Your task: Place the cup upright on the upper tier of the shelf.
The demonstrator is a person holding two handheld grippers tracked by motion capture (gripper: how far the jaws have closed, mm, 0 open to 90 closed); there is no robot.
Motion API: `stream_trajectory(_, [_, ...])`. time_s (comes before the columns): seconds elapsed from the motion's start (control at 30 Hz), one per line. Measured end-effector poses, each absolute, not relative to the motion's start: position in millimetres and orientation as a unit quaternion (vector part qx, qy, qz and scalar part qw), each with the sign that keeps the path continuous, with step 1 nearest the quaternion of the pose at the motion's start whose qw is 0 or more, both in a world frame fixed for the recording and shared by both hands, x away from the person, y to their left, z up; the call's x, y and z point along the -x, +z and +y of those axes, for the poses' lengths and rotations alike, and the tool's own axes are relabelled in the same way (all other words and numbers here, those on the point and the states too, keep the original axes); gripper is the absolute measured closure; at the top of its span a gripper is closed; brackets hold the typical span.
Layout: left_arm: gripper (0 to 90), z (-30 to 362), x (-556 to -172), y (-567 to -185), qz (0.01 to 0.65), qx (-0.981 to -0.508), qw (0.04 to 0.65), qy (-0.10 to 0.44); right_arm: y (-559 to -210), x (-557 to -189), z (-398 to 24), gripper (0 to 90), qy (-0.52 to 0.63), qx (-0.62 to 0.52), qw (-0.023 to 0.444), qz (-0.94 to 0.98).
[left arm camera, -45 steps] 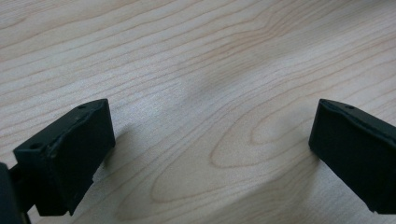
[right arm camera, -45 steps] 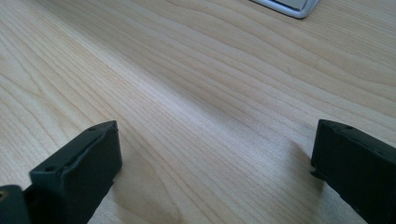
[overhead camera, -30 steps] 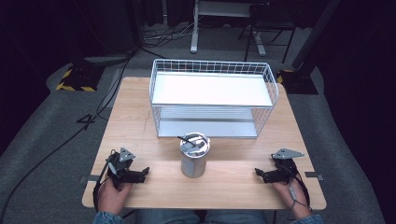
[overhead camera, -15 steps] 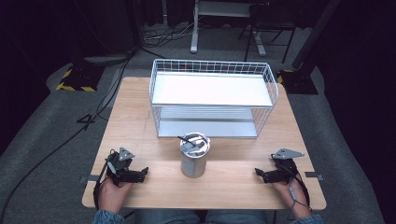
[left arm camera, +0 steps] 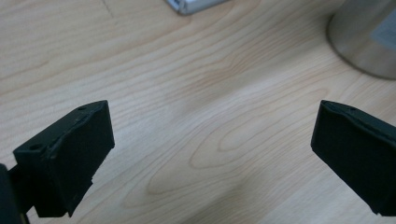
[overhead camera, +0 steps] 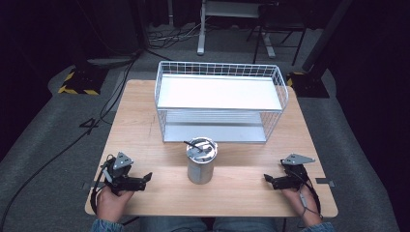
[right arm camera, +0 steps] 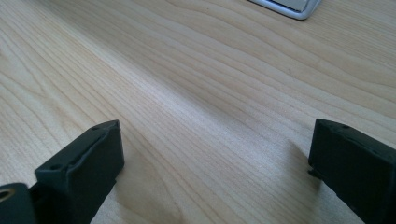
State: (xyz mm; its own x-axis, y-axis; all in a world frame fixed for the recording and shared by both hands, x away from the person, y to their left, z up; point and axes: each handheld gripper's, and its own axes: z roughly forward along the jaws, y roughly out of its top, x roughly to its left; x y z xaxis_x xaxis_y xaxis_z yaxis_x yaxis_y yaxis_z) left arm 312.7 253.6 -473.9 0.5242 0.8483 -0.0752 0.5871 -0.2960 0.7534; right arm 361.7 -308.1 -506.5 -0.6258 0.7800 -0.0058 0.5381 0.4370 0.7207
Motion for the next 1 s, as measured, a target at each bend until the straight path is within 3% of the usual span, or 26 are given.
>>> stream_trajectory(0.43, [0.0,231.3,-292.0,-449.3,0.393,-0.767,0.469,0.194,-506.5,-361.7,-308.1,3.7,0.352,-0.397,0.172,0.830])
stream_trajectory(1.0, [0.0,197.8,-285.8,-442.2,0.341,-0.770,0.506,0.184,-506.4,-361.6,-308.3,4.0,0.352,-0.398,0.172,0.830])
